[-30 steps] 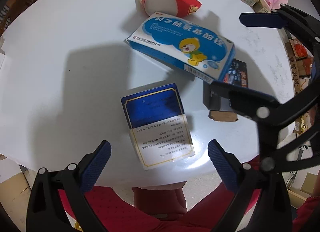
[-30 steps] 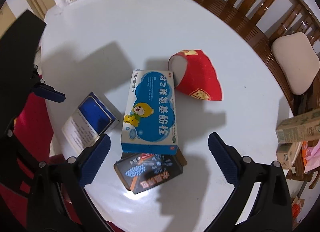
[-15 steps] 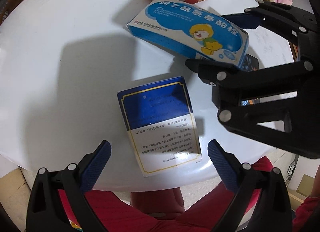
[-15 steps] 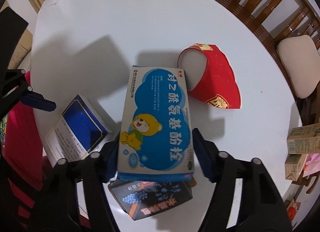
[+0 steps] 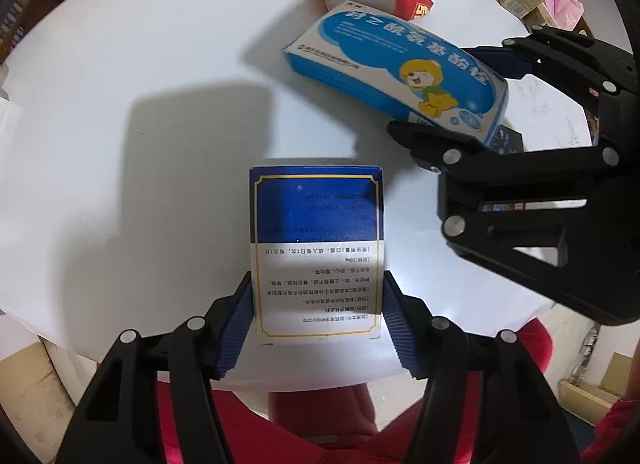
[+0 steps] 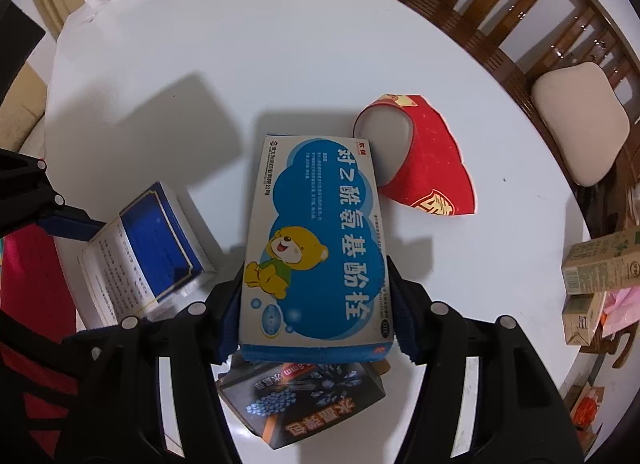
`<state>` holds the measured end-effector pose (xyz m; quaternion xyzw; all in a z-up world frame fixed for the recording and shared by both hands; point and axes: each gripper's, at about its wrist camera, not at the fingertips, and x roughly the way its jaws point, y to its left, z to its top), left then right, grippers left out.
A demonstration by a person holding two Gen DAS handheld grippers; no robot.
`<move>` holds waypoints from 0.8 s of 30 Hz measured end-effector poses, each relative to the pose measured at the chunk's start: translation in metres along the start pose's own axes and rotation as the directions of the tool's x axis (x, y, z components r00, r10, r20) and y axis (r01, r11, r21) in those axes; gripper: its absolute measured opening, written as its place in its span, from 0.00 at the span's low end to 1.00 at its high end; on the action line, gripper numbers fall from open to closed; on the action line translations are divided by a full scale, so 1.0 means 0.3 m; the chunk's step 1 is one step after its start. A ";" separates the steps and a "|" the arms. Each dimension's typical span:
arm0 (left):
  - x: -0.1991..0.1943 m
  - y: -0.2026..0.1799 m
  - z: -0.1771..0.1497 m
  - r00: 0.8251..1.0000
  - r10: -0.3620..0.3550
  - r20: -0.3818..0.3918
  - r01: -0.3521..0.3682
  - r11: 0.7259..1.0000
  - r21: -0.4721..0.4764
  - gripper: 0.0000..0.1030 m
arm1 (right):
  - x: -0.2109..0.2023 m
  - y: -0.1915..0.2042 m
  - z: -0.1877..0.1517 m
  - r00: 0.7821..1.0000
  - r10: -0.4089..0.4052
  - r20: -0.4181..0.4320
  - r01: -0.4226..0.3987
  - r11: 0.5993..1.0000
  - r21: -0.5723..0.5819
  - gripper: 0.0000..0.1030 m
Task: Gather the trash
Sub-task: 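Grasp the blue-white box with the left tool while the right tool grasps the medicine box, then carry both held boxes down over the white plastic bag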
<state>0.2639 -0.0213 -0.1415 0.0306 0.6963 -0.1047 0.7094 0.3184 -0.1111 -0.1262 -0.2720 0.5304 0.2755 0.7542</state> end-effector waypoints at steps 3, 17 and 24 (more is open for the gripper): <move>-0.014 0.014 -0.018 1.000 -0.011 0.021 0.011 1.000 -0.002 0.58 | -0.030 0.015 -0.009 1.000 -0.021 0.015 0.020 1.000 0.015 0.58; -0.240 0.098 -0.141 0.978 0.017 0.206 -0.023 0.999 0.026 0.58 | -0.379 0.051 -0.110 0.977 -0.131 0.168 0.107 0.984 0.141 0.58; -0.409 0.087 -0.228 0.948 0.019 0.316 -0.049 0.995 0.087 0.58 | -0.631 0.075 -0.195 0.944 -0.209 0.255 0.151 0.962 0.229 0.58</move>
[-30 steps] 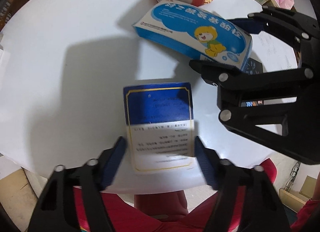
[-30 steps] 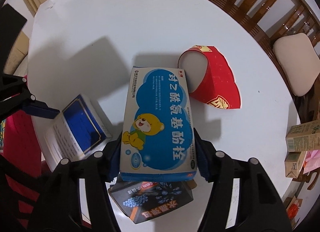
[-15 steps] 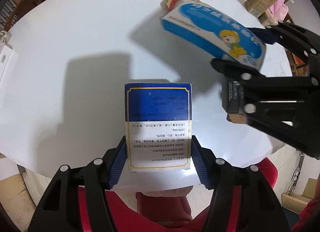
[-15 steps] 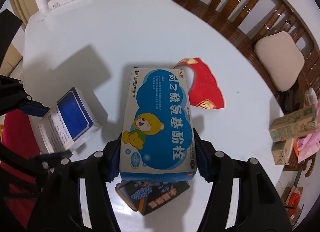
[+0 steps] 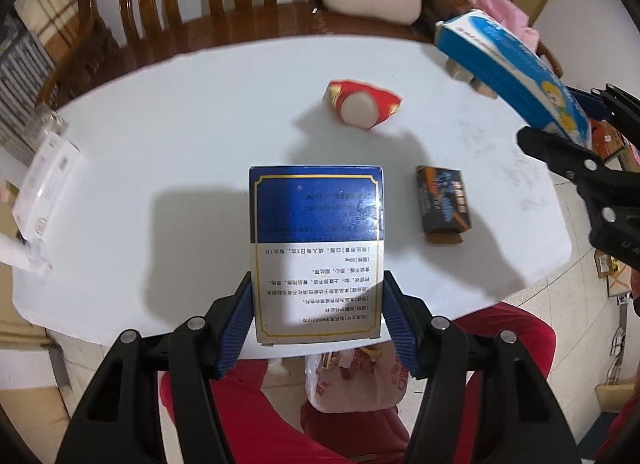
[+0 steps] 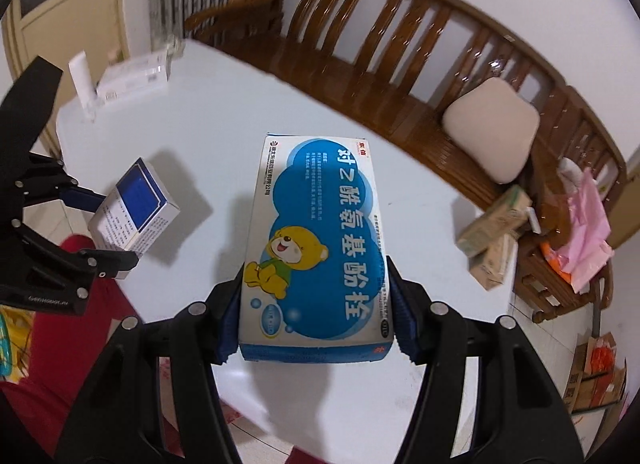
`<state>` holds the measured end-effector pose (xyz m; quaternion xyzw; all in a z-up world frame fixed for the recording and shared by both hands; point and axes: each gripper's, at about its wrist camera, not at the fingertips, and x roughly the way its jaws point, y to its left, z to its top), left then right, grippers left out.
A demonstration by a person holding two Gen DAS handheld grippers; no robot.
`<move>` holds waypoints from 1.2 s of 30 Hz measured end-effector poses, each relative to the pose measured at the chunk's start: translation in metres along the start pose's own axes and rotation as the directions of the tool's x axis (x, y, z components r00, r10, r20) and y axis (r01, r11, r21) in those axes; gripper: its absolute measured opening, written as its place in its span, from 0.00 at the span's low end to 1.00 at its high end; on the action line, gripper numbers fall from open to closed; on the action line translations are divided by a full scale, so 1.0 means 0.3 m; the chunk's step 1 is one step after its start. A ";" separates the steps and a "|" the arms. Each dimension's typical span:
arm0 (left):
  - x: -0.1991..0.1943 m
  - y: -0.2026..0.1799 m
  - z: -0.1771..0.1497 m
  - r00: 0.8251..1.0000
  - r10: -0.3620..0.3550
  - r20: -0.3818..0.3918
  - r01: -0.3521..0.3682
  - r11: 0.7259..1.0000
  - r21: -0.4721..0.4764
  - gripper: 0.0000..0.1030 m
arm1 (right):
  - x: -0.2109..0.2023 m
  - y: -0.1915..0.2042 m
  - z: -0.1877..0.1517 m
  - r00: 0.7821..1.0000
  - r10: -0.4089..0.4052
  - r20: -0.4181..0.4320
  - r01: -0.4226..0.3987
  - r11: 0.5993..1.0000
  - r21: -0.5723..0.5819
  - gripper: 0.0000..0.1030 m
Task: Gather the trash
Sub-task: 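Carry both held boxes down over the white plastic bag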
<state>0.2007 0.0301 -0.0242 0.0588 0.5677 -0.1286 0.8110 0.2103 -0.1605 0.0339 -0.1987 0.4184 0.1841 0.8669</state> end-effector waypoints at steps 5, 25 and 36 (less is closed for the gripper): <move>-0.119 0.003 -0.032 0.998 0.004 0.063 -0.007 0.999 0.043 0.58 | -0.168 0.025 -0.043 0.998 -0.034 0.052 0.033 0.999 0.026 0.58; -0.159 -0.048 -0.356 0.997 -0.023 0.067 0.017 0.995 0.098 0.58 | -0.442 0.348 -0.332 0.995 -0.040 0.093 0.037 0.999 0.031 0.58; -0.072 -0.079 -0.492 0.999 -0.038 0.012 0.036 0.991 0.128 0.58 | -0.418 0.461 -0.448 0.998 -0.007 0.056 0.005 0.999 0.033 0.58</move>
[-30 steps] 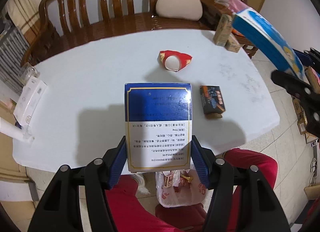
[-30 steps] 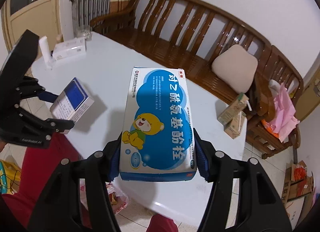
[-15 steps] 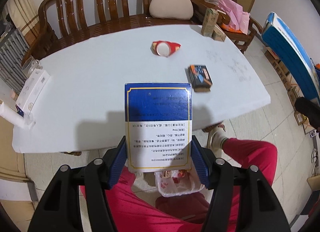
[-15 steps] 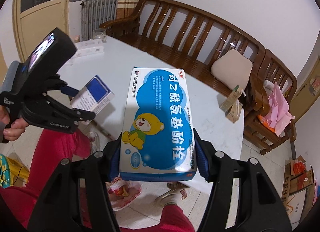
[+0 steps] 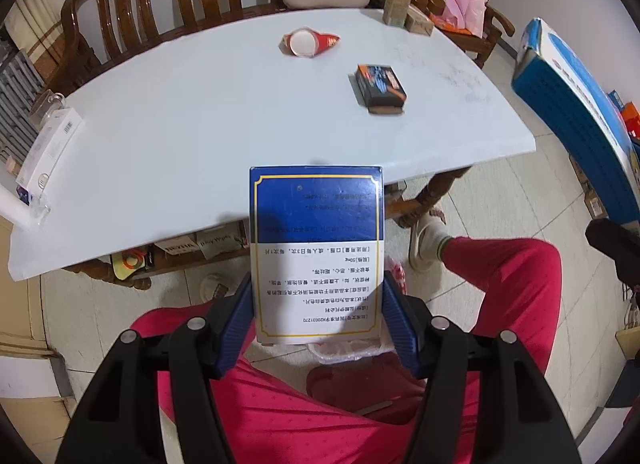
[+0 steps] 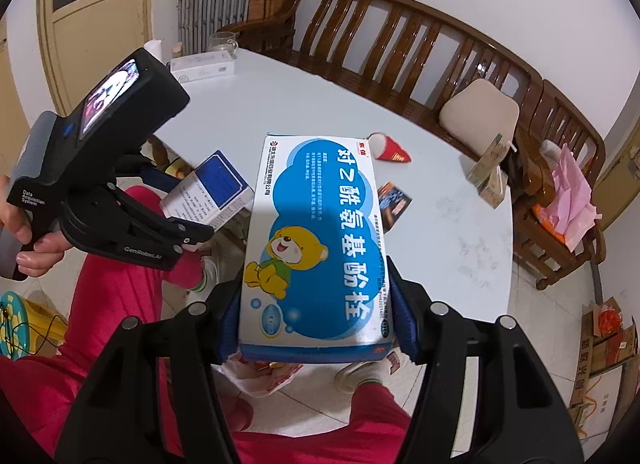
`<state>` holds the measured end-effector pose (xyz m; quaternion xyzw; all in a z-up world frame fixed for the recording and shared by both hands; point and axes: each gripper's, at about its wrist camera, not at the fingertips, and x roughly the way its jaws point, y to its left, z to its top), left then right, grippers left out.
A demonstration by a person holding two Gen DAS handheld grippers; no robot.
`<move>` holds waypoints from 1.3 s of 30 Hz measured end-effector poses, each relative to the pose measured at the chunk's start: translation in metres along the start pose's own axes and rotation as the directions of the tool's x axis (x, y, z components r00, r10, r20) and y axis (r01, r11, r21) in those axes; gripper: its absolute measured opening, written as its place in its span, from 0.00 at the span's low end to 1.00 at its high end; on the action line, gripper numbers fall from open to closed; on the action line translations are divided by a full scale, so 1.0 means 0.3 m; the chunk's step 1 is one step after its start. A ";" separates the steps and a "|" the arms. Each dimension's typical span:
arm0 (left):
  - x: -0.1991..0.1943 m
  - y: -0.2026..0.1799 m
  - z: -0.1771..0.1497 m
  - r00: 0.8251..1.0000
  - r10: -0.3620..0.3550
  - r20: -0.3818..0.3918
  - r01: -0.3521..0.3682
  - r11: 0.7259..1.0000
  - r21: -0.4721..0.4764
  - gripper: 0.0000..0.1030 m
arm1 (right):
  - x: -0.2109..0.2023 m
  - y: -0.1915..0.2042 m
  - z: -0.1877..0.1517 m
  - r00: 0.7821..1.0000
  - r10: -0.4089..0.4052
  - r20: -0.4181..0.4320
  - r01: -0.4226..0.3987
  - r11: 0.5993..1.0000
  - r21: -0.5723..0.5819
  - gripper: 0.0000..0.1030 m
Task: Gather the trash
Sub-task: 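Carry both held boxes down over the white plastic bag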
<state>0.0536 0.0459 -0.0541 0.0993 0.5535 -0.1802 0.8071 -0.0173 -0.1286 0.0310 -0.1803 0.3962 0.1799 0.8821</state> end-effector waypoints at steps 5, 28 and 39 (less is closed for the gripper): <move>0.034 -0.013 -0.030 1.000 -0.012 -0.022 0.013 1.000 0.011 0.58 | 0.028 0.036 -0.051 1.000 0.016 -0.025 -0.016 1.000 0.007 0.58; 0.288 -0.102 -0.121 0.993 0.001 -0.121 0.010 0.995 0.094 0.58 | 0.270 0.083 -0.224 0.983 0.069 -0.171 -0.057 0.996 0.075 0.58; 0.451 -0.118 -0.141 0.978 -0.018 -0.209 0.037 0.996 0.087 0.58 | 0.449 0.092 -0.295 0.958 0.123 -0.258 -0.095 0.989 0.117 0.58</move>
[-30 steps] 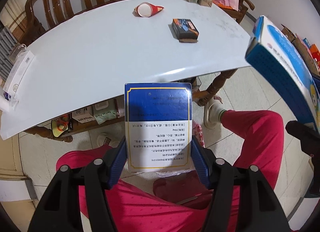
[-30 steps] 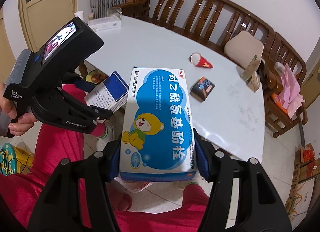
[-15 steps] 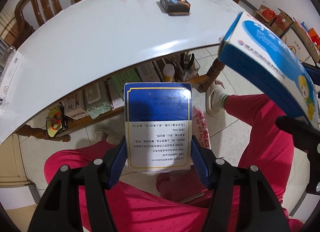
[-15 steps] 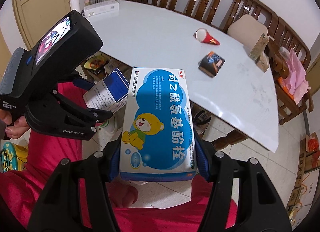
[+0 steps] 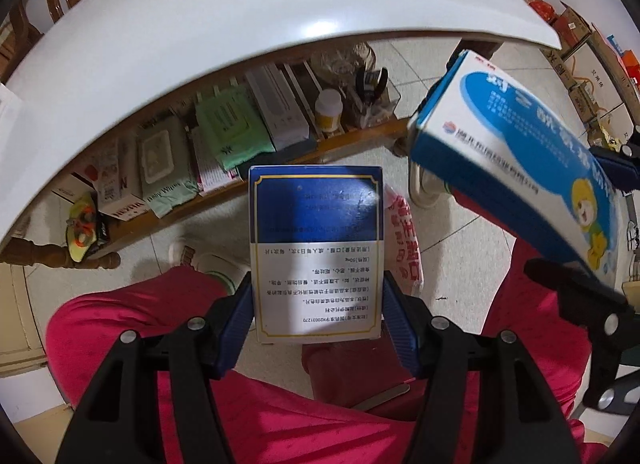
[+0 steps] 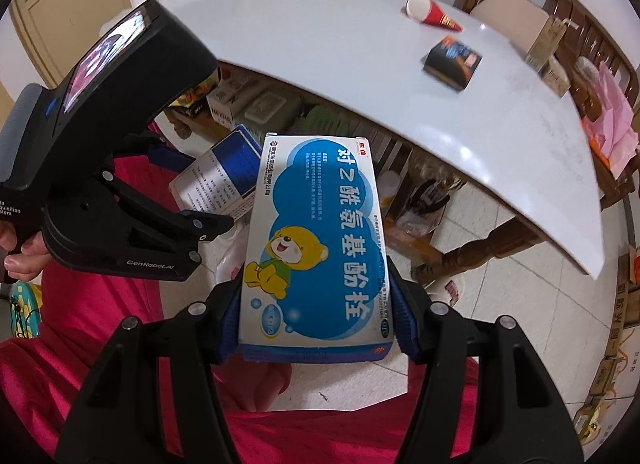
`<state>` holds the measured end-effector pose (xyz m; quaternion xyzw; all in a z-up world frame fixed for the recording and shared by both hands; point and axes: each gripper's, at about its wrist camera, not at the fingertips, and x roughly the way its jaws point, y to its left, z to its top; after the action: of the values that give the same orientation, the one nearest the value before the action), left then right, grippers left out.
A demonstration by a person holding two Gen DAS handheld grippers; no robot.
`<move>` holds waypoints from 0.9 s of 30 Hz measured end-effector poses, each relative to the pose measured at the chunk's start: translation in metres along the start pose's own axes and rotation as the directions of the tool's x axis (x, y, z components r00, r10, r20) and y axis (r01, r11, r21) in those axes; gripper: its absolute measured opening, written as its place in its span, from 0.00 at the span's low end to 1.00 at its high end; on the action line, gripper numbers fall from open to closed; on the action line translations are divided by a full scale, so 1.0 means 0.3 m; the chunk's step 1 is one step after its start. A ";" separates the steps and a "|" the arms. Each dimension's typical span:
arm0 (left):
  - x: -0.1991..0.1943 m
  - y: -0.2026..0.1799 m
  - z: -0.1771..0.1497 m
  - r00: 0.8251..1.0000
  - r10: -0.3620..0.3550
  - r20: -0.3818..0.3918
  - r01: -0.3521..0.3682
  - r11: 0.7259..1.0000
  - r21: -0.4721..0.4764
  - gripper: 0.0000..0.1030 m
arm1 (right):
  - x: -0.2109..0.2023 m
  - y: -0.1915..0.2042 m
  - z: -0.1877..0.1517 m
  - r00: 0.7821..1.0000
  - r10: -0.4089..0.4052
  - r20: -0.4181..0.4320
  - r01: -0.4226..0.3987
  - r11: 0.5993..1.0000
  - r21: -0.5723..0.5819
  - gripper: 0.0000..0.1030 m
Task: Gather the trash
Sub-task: 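Carry both held boxes down over the white plastic bag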
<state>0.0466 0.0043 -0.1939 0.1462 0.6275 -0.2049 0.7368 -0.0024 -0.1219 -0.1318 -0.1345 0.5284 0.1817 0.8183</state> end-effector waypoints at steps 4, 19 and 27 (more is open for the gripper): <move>0.060 -0.001 0.006 0.999 -0.012 -0.033 0.012 1.000 -0.009 0.58 | 0.069 0.002 -0.011 0.999 0.013 -0.034 -0.013 1.000 0.003 0.58; 0.294 0.051 0.060 0.985 -0.064 -0.159 0.050 0.995 -0.091 0.58 | 0.338 -0.030 -0.052 0.982 0.069 -0.175 -0.062 0.997 0.049 0.58; 0.431 0.070 0.093 0.964 -0.131 -0.231 0.098 0.984 -0.150 0.58 | 0.485 -0.045 -0.094 0.961 0.106 -0.253 -0.084 0.992 0.096 0.58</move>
<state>0.0975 -0.0058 -0.3174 0.0822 0.7322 -0.1843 0.6506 0.0351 -0.1230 -0.2757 -0.0967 0.6435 0.1793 0.7379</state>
